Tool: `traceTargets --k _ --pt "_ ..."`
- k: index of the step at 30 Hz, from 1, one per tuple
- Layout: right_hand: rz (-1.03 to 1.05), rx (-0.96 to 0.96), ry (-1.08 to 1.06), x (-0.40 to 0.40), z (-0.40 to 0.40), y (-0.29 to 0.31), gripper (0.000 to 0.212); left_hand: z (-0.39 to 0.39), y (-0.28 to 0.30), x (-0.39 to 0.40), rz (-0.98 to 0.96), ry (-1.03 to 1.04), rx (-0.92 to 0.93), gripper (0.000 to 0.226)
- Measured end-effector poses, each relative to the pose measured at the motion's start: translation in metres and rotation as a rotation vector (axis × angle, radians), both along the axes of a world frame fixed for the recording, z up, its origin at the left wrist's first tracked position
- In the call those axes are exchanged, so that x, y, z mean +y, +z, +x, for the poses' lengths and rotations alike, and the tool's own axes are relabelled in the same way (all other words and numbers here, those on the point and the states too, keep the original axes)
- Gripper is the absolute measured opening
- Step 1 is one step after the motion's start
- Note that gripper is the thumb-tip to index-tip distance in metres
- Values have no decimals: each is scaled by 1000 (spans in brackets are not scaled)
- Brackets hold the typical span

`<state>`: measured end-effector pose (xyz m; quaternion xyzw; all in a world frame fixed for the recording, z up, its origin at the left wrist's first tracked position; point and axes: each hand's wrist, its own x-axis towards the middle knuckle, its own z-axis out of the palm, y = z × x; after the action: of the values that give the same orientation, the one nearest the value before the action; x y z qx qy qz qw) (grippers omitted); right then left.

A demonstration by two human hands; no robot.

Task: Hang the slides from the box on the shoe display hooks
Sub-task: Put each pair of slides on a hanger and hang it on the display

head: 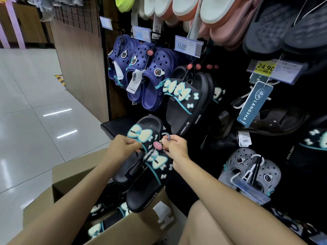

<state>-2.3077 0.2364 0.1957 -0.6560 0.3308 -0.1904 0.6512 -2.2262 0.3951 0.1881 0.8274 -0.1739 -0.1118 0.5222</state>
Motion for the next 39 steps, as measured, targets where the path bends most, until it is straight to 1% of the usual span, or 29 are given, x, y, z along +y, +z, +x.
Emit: traceTargets --k 3,4,8,11,14,16,18,22,26,30,32,34,35,37,39 --pt "-227 -12 77 1 -1 -1 5 -2 2 -1 31 -5 -13 28" --pt "-254 -16 98 3 -1 -1 4 -2 2 -1 40 -2 -19 27" --pt "-230 -59 68 3 1 -2 7 2 -2 0 -1 -5 -9 25" --pt "-231 -76 53 3 2 -2 7 0 -1 -2 5 3 -8 24" --pt "-157 -100 0 1 3 -3 8 -4 1 -2 46 -12 -29 25" --pt "-77 -126 -50 -4 2 -3 6 -4 1 -1 76 -2 -40 22" --pt "-43 -136 -84 -9 1 -3 7 -3 1 -1 67 6 -37 20" --pt "-67 -143 -89 -11 1 -3 5 -3 -1 0 49 -3 -15 23" --pt "-54 -161 -177 -14 2 -2 8 -7 2 -3 28 -13 3 25" --pt "-107 -174 -217 -16 1 0 7 -9 3 -4 -34 -22 25 28" --pt "-205 -178 -167 -14 0 3 4 -10 2 -4 6 -29 19 25" --pt "-298 -176 -109 -11 -1 7 3 -9 -1 -3 36 -37 16 28" --pt "-316 -174 -97 -9 -2 8 3 -8 -4 -2 24 -50 31 33" --pt "-325 -183 -96 -7 -3 9 4 -5 -8 1 -71 -82 132 39" --pt "-345 -197 -91 -5 -4 10 6 -4 -8 3 -162 -86 266 34"
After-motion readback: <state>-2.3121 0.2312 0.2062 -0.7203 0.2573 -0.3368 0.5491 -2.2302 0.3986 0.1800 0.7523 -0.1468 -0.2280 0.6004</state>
